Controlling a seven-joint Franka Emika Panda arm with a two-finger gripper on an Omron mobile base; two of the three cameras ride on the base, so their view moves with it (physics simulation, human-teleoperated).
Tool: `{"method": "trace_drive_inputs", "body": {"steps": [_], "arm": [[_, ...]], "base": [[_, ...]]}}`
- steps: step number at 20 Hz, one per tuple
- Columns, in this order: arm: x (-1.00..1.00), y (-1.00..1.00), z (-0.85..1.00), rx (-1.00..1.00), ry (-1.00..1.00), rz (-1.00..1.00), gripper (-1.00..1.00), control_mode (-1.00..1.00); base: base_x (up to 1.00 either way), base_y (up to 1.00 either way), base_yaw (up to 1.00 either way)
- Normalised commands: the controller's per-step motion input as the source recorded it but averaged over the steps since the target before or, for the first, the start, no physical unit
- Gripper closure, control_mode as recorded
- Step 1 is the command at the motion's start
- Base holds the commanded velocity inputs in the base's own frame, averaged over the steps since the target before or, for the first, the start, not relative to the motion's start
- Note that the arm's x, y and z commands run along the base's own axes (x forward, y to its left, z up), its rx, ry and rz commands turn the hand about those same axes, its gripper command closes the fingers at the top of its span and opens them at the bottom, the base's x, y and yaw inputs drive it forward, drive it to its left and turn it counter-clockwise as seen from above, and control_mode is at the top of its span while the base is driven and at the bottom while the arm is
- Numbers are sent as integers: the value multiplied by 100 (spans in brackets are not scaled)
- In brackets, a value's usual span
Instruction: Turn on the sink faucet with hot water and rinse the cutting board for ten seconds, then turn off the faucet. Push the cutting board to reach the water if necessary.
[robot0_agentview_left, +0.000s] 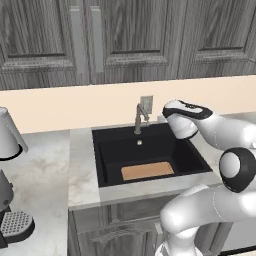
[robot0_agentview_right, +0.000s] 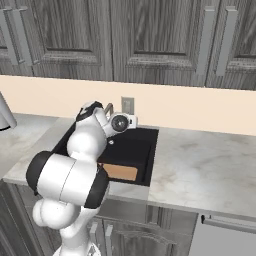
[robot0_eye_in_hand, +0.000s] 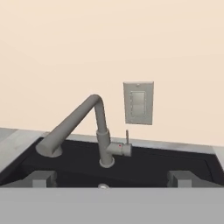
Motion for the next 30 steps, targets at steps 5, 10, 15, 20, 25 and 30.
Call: {"method": "trace_drive_inputs", "body": {"steps": [5, 10, 15, 20, 25, 30], "arm": [[14, 0, -21, 0, -3, 0, -100, -100], [13, 0, -21, 0, -3, 0, -100, -100], [13, 0, -24, 0, -3, 0, -100, -100], [13, 0, -21, 0, -3, 0, -100, -100], [12, 0, -19, 0, -2, 0, -100, -100], [11, 0, -17, 0, -2, 0, -100, -100]], "base": [[0, 0, 0], [0, 0, 0], [0, 0, 0], [0, 0, 0], [0, 0, 0], [0, 0, 0]]}}
